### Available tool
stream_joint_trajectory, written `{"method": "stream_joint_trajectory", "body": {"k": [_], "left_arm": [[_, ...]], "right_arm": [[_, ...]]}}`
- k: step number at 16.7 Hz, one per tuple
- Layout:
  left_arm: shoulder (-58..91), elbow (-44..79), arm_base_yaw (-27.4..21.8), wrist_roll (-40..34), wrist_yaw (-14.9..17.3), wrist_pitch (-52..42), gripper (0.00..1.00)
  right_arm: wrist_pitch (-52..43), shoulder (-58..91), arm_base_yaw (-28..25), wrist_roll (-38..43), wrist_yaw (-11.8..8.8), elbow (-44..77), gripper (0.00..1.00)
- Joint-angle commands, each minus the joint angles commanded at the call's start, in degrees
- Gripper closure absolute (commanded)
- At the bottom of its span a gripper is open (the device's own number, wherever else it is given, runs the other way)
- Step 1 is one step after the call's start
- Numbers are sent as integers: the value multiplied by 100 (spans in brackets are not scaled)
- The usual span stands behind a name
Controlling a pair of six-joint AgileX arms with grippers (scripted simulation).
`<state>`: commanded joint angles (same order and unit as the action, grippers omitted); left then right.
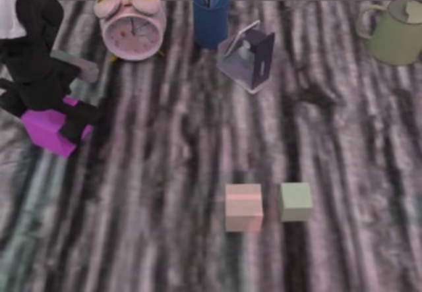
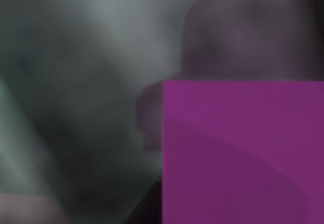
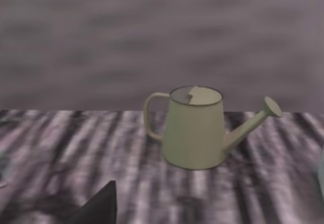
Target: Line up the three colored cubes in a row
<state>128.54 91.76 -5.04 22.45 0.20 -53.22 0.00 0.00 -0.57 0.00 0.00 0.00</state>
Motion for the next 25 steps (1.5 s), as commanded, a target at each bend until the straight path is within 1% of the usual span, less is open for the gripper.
{"method": "stream_joint_trajectory", "body": {"k": [4,5,14,16,21,25], "left_arm": [[0,0,0,0,0,0,98],[0,0,0,0,0,0,100],[-51,18,3,4,14,-33,100],[-111,191,8,16,19,-252,100],[-417,833,99,-9,12,-1255,100],[-487,930,112,-14,9,-1384,100]], "right_arm": [[0,0,0,0,0,0,0],[0,0,0,0,0,0,0],[0,0,0,0,0,0,0],[0,0,0,0,0,0,0],[0,0,0,0,0,0,0],[0,0,0,0,0,0,0]]}}
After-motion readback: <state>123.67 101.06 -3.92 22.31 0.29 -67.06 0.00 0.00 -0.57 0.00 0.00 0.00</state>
